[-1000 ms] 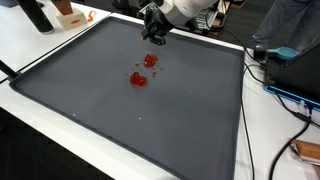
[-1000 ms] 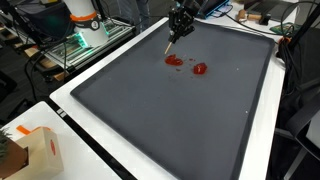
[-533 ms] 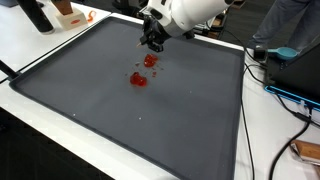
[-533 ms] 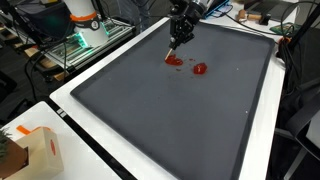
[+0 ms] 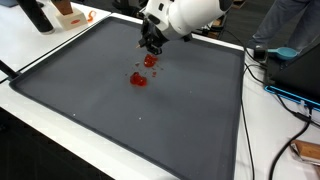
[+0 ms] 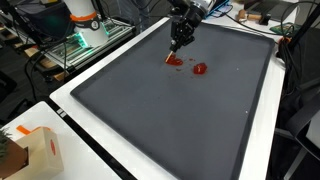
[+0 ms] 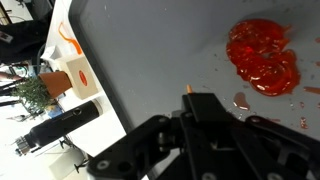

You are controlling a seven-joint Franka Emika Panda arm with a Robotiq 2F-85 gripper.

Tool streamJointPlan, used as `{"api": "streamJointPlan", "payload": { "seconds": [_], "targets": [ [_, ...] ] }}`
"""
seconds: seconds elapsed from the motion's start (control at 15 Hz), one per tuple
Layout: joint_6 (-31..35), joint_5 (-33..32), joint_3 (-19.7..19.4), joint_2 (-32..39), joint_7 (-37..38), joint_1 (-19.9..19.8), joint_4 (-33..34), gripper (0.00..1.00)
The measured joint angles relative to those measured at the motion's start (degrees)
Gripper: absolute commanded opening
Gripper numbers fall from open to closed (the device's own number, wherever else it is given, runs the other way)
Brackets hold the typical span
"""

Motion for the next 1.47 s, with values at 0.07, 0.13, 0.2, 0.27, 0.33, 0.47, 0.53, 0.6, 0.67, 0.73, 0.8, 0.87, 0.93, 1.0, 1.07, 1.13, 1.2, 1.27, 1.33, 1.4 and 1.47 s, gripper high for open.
{"api": "streamJointPlan", "payload": {
  "seconds": [0.07, 0.13, 0.2, 0.27, 0.33, 0.47, 0.53, 0.6, 0.67, 0.73, 0.8, 0.87, 0.93, 1.0, 1.07, 1.13, 1.2, 1.27, 1.33, 1.4, 1.47],
  "targets": [
    [0.1, 0.1, -0.1, 0.0, -0.2, -0.1, 0.1, 0.03],
    [0.5, 0.4, -0.1, 0.0, -0.6, -0.3, 0.2, 0.03],
    [1.0, 0.9, -0.2, 0.0, -1.2, -0.6, 0.3, 0.03],
    [1.5, 1.4, -0.2, -0.1, -1.6, -1.0, 0.4, 0.03],
    [2.2, 2.0, -0.3, -0.2, -2.1, -1.3, 0.6, 0.03],
    [3.8, 3.3, -0.6, -0.5, -3.3, -2.0, 0.8, 0.03],
    [4.8, 4.0, -0.8, -0.7, -3.8, -2.4, 0.8, 0.03],
    [5.7, 4.7, -1.1, -1.0, -4.5, -2.7, 0.8, 0.03],
    [6.4, 5.4, -1.3, -1.3, -5.2, -3.0, 0.8, 0.03],
    [7.1, 6.2, -1.5, -1.6, -6.1, -3.3, 0.8, 0.03],
    [7.7, 7.0, -1.7, -1.9, -7.0, -3.6, 0.8, 0.03],
    [8.3, 8.0, -1.9, -2.3, -7.9, -3.9, 0.7, 0.03],
    [8.9, 9.0, -2.1, -2.7, -8.9, -4.2, 0.7, 0.03],
    [9.5, 10.2, -2.3, -3.2, -9.9, -4.4, 0.7, 0.03],
    [10.0, 11.4, -2.5, -3.7, -10.9, -4.7, 0.6, 0.03],
    [10.5, 12.7, -2.7, -4.3, -11.9, -5.0, 0.5, 0.03],
    [11.2, 14.0, -2.8, -4.9, -13.0, -5.3, 0.3, 0.03],
    [12.3, 15.3, -3.0, -5.6, -14.2, -5.7, -0.1, 0.03],
    [13.6, 16.5, -3.1, -6.4, -15.5, -6.1, -0.6, 0.03],
    [15.0, 17.7, -3.2, -7.2, -17.0, -6.5, -1.1, 0.03],
    [16.5, 19.0, -3.4, -8.1, -18.6, -7.0, -1.8, 0.03]
  ]
}}
